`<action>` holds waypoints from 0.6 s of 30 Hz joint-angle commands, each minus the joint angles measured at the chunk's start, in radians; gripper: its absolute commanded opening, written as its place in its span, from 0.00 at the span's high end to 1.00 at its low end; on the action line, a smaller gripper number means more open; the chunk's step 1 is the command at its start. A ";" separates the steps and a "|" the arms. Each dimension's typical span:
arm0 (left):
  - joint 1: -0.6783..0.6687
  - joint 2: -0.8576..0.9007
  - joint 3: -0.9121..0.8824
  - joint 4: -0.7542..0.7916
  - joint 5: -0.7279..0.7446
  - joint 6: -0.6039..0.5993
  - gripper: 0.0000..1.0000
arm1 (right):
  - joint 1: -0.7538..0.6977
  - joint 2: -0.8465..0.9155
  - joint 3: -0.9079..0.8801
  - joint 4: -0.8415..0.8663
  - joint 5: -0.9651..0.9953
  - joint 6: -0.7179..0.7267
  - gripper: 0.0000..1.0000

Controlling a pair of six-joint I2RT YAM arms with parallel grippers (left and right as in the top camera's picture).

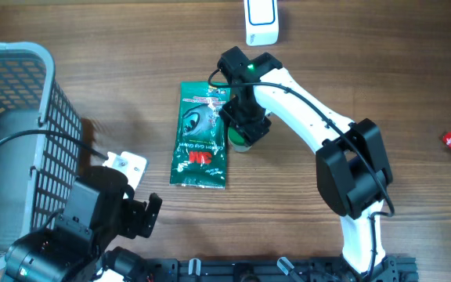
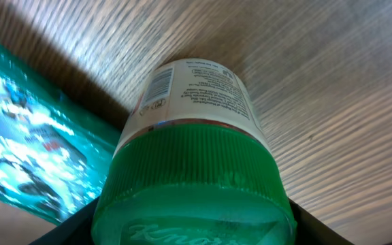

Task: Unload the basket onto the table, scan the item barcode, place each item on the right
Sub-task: 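Reach right gripper to green-lidded jar and grasp it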

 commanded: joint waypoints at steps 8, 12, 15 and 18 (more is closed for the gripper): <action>0.004 -0.003 0.003 0.002 0.009 0.008 0.00 | -0.096 0.004 0.053 -0.209 0.390 -1.267 0.01; 0.004 -0.003 0.003 0.002 0.009 0.008 0.00 | -0.096 -0.082 0.165 -0.291 0.389 -1.195 0.00; 0.004 -0.003 0.003 0.002 0.009 0.008 0.00 | -0.113 -0.173 0.178 -0.286 0.378 -0.779 0.00; 0.004 -0.003 0.003 0.002 0.009 0.008 0.00 | -0.144 -0.195 0.157 -0.373 0.190 0.184 0.00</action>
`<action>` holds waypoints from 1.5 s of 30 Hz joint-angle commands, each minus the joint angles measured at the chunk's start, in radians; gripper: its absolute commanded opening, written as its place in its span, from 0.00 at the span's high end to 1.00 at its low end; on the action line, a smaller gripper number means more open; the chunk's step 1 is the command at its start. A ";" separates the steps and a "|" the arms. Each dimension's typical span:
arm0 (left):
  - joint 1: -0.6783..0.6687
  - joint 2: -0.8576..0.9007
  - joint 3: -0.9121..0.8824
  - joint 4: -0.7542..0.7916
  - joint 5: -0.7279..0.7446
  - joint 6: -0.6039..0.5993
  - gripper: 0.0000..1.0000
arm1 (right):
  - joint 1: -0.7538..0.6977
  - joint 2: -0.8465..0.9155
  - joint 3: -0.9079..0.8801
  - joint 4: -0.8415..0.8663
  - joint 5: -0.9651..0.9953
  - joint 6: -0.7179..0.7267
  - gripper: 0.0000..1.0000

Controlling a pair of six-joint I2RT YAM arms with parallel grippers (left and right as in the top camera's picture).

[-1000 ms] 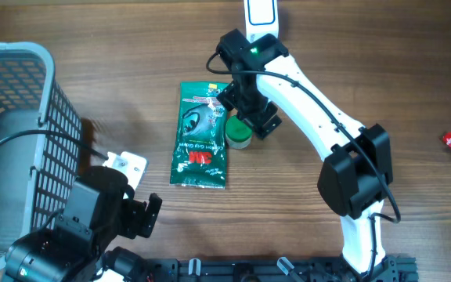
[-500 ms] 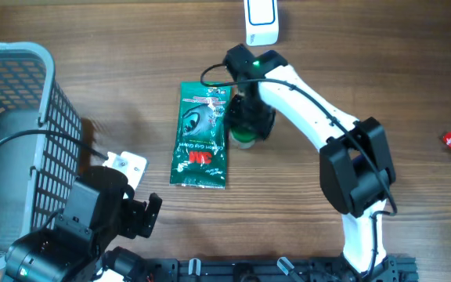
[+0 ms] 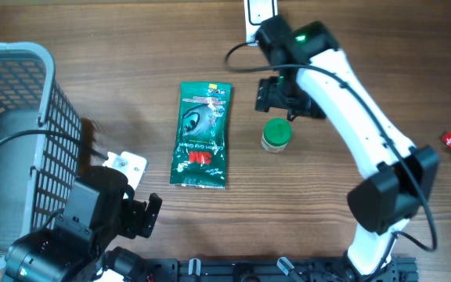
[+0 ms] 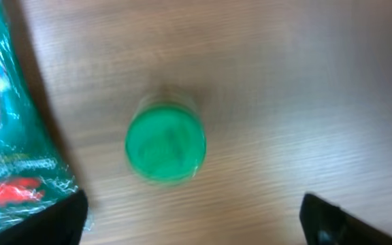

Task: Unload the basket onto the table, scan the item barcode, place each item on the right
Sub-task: 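Reach right gripper to green-lidded jar and grasp it, then lift jar with right gripper and hold it near the scanner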

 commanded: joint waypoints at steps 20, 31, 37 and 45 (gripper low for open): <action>0.004 -0.003 0.003 0.002 0.009 0.008 0.00 | -0.018 -0.003 -0.486 0.508 -0.182 0.717 0.38; 0.004 -0.003 0.003 0.002 0.009 0.008 0.00 | -0.031 -0.055 -0.294 0.304 -0.092 -0.576 0.00; 0.004 -0.003 0.003 0.002 0.009 0.008 0.00 | -0.032 -0.080 -0.216 0.321 -0.085 -0.246 0.00; 0.004 -0.003 0.003 0.002 0.009 0.008 0.00 | -0.033 -0.052 -0.466 0.572 -0.044 -0.300 0.00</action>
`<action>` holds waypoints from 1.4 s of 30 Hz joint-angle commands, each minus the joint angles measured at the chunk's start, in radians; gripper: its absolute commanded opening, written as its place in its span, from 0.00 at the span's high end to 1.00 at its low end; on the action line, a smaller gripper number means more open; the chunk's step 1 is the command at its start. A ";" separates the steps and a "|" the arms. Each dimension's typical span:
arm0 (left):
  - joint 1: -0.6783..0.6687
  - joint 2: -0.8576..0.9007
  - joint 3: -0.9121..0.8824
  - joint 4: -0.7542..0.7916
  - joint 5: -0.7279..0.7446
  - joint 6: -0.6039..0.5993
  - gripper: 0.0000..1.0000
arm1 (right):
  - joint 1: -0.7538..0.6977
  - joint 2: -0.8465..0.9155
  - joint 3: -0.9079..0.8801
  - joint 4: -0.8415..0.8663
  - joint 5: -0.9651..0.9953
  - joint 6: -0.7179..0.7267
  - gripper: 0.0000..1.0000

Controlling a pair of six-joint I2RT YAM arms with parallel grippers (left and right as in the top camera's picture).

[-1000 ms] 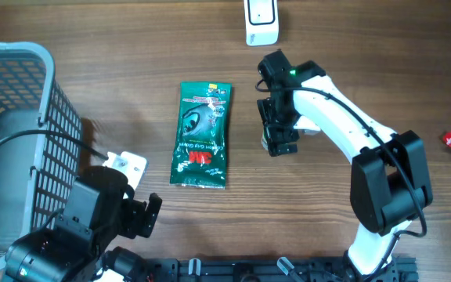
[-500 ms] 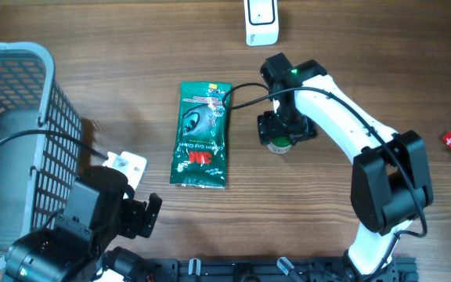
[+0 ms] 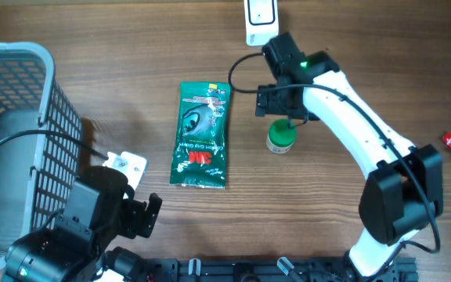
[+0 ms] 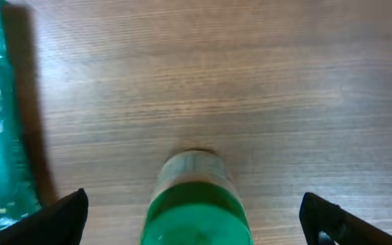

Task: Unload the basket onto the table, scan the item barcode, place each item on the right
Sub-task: 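Lift jar with right gripper and hold it near the scanner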

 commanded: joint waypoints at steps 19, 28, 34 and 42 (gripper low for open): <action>0.004 -0.003 0.003 0.002 0.009 0.008 0.00 | -0.035 0.178 -0.043 -0.002 -0.283 0.038 0.42; 0.004 -0.003 0.003 0.002 0.009 0.008 0.00 | -0.233 0.177 0.085 -0.395 -0.811 -0.412 0.42; 0.004 -0.003 0.003 0.002 0.009 0.008 0.00 | -0.081 0.166 0.023 -0.576 -0.940 -0.500 0.43; 0.004 -0.003 0.003 0.002 0.009 0.008 0.00 | 0.017 0.068 0.020 -0.575 -0.945 -0.471 0.42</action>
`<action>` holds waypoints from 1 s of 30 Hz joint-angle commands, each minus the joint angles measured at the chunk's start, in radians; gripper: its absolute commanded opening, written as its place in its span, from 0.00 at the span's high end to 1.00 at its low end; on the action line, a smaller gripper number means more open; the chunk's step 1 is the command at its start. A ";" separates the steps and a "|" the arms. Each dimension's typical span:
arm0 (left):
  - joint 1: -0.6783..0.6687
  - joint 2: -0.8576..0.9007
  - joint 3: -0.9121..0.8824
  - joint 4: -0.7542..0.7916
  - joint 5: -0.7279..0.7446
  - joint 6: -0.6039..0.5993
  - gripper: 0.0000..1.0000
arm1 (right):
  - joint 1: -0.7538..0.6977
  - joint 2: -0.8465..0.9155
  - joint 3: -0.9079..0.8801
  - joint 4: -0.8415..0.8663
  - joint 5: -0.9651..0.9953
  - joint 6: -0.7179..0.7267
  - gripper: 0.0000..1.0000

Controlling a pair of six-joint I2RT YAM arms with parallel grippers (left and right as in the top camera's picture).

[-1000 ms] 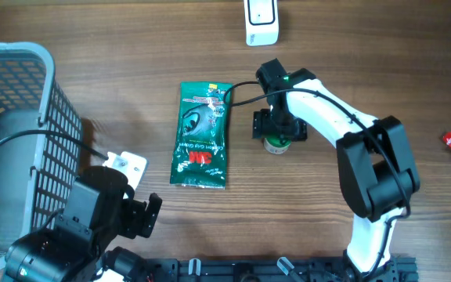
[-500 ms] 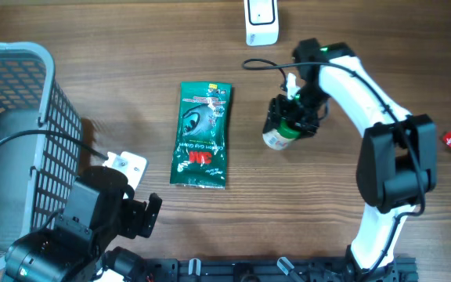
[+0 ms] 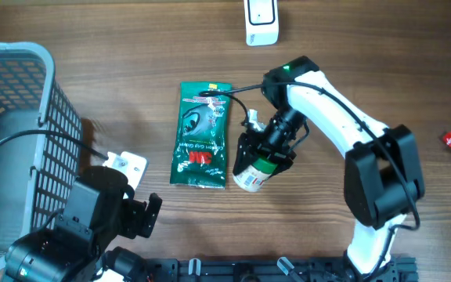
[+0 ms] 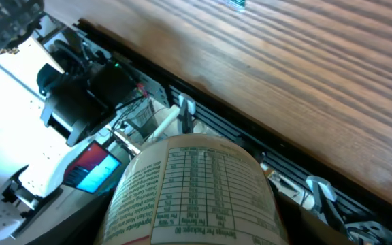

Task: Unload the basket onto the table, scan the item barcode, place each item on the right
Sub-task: 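Lift jar with right gripper and hold it near the scanner, then carry jar with right gripper to the right table edge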

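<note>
A jar with a green cap and white label (image 3: 250,177) hangs tilted over the table, its base pointing front-left, close to the right edge of the green 3M packet (image 3: 202,135). My right gripper (image 3: 268,155) is shut on it near the cap. In the right wrist view the jar's label (image 4: 194,194) with its nutrition table fills the lower middle, between my gripper's (image 4: 193,235) dark fingers. No barcode shows on the visible side. The white scanner (image 3: 261,19) stands at the table's far edge. My left gripper (image 3: 146,215) rests at the front left, its jaws unclear.
A grey wire basket (image 3: 22,117) takes up the left side. A small white part (image 3: 124,164) lies near the left arm. Red and green packets lie at the right edge. The table's front rail (image 3: 272,270) runs below.
The jar stood upright on the table with my right gripper open around it. Now the gripper is shut on it, holding it tilted, nearer the front and beside the packet.
First my right gripper held the jar by its cap next to the packet. Then the jar stood free on the table, with the gripper open high above it. Then the open fingers were low on either side. Now the jar is held tilted above the table.
</note>
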 commanded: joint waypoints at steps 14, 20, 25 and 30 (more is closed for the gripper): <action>0.004 -0.003 0.003 0.002 0.009 0.008 0.00 | -0.120 -0.422 0.067 0.761 0.780 0.225 0.48; 0.004 -0.003 0.003 0.002 0.009 0.008 0.00 | -0.120 -0.242 0.067 1.178 0.797 0.007 0.54; 0.004 -0.003 0.003 0.002 0.009 0.008 0.00 | -0.120 -0.005 0.067 1.569 0.797 -0.146 0.50; 0.004 -0.003 0.003 0.002 0.009 0.008 0.00 | -0.123 0.253 0.067 2.097 0.856 -0.202 0.48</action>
